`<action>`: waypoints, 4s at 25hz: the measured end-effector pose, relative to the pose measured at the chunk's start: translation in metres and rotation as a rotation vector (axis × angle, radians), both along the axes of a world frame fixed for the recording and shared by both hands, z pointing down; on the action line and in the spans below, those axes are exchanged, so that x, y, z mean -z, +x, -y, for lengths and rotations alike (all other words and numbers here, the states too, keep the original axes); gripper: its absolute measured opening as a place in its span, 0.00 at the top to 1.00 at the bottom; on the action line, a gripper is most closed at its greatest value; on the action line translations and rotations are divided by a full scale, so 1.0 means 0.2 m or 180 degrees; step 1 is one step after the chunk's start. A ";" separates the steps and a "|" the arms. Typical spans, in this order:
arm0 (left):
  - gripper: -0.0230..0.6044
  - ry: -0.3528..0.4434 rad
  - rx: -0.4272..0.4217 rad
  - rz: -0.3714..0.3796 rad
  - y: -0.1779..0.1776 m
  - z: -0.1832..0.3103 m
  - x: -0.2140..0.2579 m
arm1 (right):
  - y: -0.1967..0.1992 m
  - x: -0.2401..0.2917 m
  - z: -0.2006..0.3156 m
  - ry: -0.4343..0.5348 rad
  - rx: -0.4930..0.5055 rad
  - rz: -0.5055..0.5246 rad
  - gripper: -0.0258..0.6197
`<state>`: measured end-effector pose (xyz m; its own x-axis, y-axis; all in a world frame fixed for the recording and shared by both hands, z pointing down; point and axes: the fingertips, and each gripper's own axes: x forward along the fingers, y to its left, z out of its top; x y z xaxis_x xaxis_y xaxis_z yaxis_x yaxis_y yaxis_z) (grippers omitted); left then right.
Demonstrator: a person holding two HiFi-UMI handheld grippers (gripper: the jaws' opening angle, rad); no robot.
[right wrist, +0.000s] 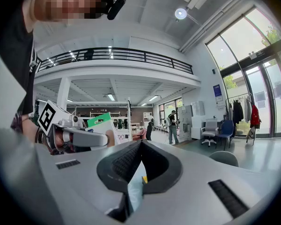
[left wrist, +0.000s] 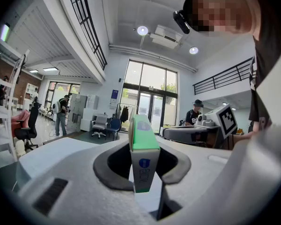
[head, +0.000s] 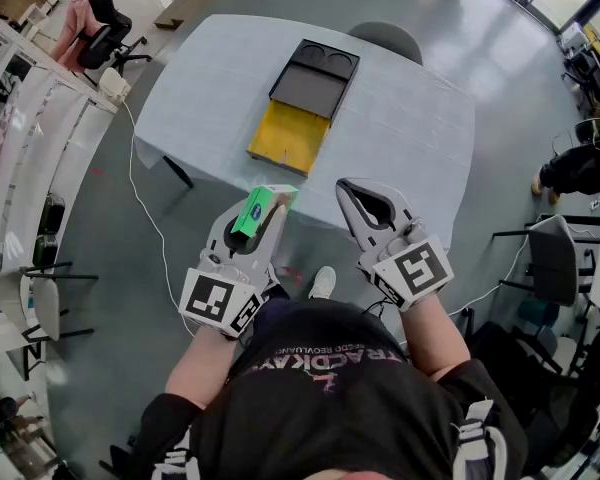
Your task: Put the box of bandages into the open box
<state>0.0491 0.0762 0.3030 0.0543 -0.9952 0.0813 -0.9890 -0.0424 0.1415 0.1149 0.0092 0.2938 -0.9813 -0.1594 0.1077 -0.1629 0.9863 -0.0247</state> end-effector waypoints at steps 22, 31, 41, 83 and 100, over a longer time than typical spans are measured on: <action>0.80 -0.0028 0.0030 0.0101 0.08 -0.09 0.04 | 0.05 0.07 -0.05 0.0031 -0.0015 0.0156 0.94; 0.80 -0.0023 0.0025 0.0075 0.05 -0.07 0.04 | 0.05 0.07 -0.02 -0.0012 -0.0070 0.0177 0.94; 0.80 -0.0027 -0.0292 0.0034 -0.11 0.05 0.01 | -0.08 0.05 0.09 -0.0039 -0.0391 0.0144 0.94; 0.80 -0.1183 -0.1839 -0.0672 -0.72 0.89 -0.91 | -0.52 -0.50 0.62 -0.0635 -0.2197 -0.0406 0.94; 0.80 -0.1921 -0.1874 -0.0602 -0.58 1.04 -1.40 | -0.43 -0.75 0.69 -0.0981 -0.2256 -0.0557 0.94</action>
<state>-0.0674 -0.1324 0.5833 0.6135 -0.5902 0.5246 -0.7872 -0.4052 0.4648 0.0280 -0.1295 0.4448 -0.6219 -0.6779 0.3919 -0.7764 0.5990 -0.1959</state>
